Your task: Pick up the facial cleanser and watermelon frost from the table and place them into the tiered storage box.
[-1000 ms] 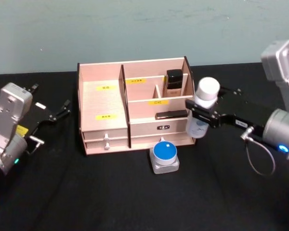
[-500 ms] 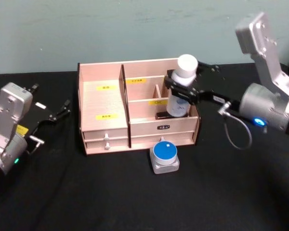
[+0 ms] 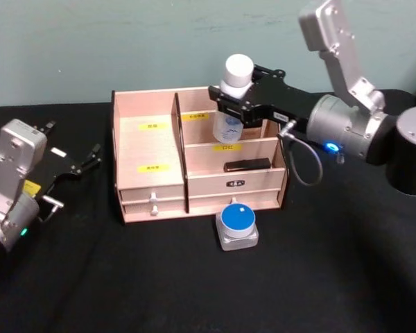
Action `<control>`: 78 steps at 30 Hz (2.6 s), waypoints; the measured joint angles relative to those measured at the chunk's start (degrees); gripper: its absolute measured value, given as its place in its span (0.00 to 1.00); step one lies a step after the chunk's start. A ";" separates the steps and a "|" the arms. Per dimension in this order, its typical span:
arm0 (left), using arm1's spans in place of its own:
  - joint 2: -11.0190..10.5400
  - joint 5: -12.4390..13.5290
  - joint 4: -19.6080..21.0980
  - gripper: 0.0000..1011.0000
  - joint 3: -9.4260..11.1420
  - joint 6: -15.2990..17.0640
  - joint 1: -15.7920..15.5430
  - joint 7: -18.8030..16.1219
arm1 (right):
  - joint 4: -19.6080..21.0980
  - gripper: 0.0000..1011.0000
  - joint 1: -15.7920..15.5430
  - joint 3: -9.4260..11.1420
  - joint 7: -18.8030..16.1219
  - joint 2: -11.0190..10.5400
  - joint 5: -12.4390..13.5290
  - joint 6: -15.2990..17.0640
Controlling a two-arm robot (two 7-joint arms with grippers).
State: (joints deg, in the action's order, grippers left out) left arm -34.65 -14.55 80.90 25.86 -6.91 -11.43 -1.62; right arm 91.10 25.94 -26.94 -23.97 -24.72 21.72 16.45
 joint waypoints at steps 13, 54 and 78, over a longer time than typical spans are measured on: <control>0.00 0.00 0.00 1.00 0.00 0.00 0.00 0.00 | -7.75 0.59 4.33 -2.51 -0.77 4.08 -1.85 -1.59; 0.00 0.00 0.00 1.00 0.00 0.00 0.00 0.00 | -17.98 0.59 8.59 -3.72 -2.36 9.14 -5.91 -3.75; 0.00 0.00 0.00 1.00 0.00 0.00 0.00 0.00 | -21.58 0.59 7.56 -3.83 -3.41 9.77 -6.29 -4.78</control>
State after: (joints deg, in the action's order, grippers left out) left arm -34.64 -14.55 80.90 25.86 -6.91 -11.43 -1.62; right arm 69.53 33.49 -30.77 -27.38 -14.95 15.43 11.67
